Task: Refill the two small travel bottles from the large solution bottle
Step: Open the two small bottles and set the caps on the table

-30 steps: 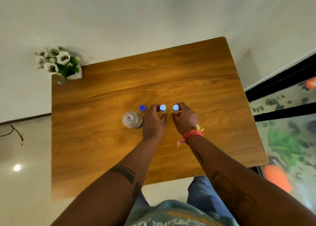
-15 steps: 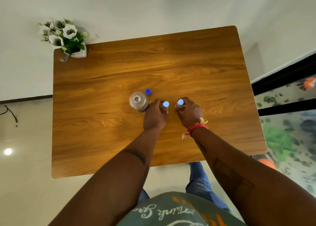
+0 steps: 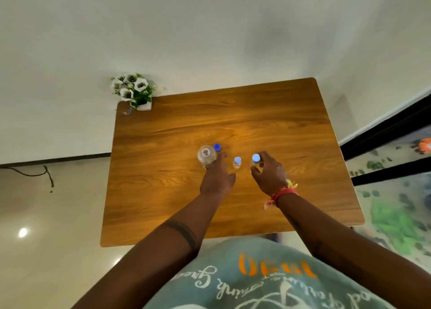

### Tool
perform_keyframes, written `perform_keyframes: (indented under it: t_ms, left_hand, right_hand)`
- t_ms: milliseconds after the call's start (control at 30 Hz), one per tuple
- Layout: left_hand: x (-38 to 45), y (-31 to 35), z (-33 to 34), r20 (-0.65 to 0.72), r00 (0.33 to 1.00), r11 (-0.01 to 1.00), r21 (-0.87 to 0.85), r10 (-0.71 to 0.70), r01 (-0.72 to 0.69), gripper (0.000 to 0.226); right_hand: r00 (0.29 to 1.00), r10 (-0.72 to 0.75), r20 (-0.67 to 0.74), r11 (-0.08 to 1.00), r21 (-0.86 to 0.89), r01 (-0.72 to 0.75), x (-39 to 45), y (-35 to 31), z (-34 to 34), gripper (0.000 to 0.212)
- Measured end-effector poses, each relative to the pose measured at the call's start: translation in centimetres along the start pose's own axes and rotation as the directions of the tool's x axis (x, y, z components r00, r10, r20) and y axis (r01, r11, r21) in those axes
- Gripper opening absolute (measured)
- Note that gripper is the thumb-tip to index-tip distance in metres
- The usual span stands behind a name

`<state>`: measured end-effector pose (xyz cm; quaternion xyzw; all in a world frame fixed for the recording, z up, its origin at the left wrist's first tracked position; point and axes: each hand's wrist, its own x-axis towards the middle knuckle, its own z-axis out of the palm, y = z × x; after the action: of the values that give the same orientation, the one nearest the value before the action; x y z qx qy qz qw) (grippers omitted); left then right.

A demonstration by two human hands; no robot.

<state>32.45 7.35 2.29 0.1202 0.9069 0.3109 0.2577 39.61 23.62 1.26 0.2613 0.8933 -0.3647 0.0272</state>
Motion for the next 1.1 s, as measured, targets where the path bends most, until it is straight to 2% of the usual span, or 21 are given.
perform_keyframes:
  t_ms: [67, 200, 300, 400, 533, 733, 833, 967, 1100]
  left_hand:
    - [-0.7, 0.1, -1.2, -0.026, 0.998, 0.998, 0.022, 0.058, -0.058, 0.064]
    - [-0.8, 1.6, -3.9, -0.063, 0.97, 0.972, -0.012, 0.233, -0.235, 0.042]
    - [-0.5, 3.4, -5.8, -0.056, 0.938, 0.939, -0.008, 0.343, -0.344, 0.044]
    - [-0.4, 5.1, -7.1, -0.107, 0.928, 0.928, -0.07, 0.358, -0.366, 0.047]
    - [-0.1, 6.5, -7.9, -0.126, 0.914, 0.911, -0.104, 0.386, -0.399, 0.033]
    - [0.0, 7.5, -8.2, -0.17, 0.909, 0.915, -0.073, 0.38, -0.396, 0.025]
    - [0.0, 7.9, -8.3, -0.238, 0.909, 0.918, -0.12, 0.344, -0.378, 0.022]
    - [-0.1, 8.7, -8.5, -0.242, 0.915, 0.934, -0.078, 0.322, -0.35, 0.031]
    - [-0.2, 9.1, -8.3, -0.179, 0.943, 0.925, -0.212, 0.28, -0.315, 0.053]
  right_hand:
    - [1.0, -0.018, 0.0, 1.0, 0.014, 0.018, -0.5, -0.7, -0.7, 0.024]
    - [0.996, -0.09, -0.01, 0.995, 0.039, 0.09, -0.5, -2.5, -2.0, 0.028]
    - [0.988, -0.153, -0.015, 0.987, 0.054, 0.154, 0.0, -4.1, -2.8, 0.035]
    - [0.984, -0.179, 0.01, 0.984, 0.024, 0.179, 0.4, -5.5, -3.5, 0.034]
    - [0.984, -0.18, 0.014, 0.983, 0.024, 0.18, 0.8, -6.4, -4.1, 0.025]
    - [0.987, -0.158, 0.011, 0.987, 0.041, 0.157, 1.1, -7.6, -5.1, 0.034]
    - [0.988, -0.153, -0.014, 0.985, 0.073, 0.153, 1.0, -8.2, -5.2, 0.034]
    - [0.988, -0.147, -0.039, 0.984, 0.1, 0.15, 0.8, -8.8, -5.3, 0.031]
    - [0.984, -0.156, -0.091, 0.979, 0.116, 0.166, 0.6, -9.0, -5.5, 0.028]
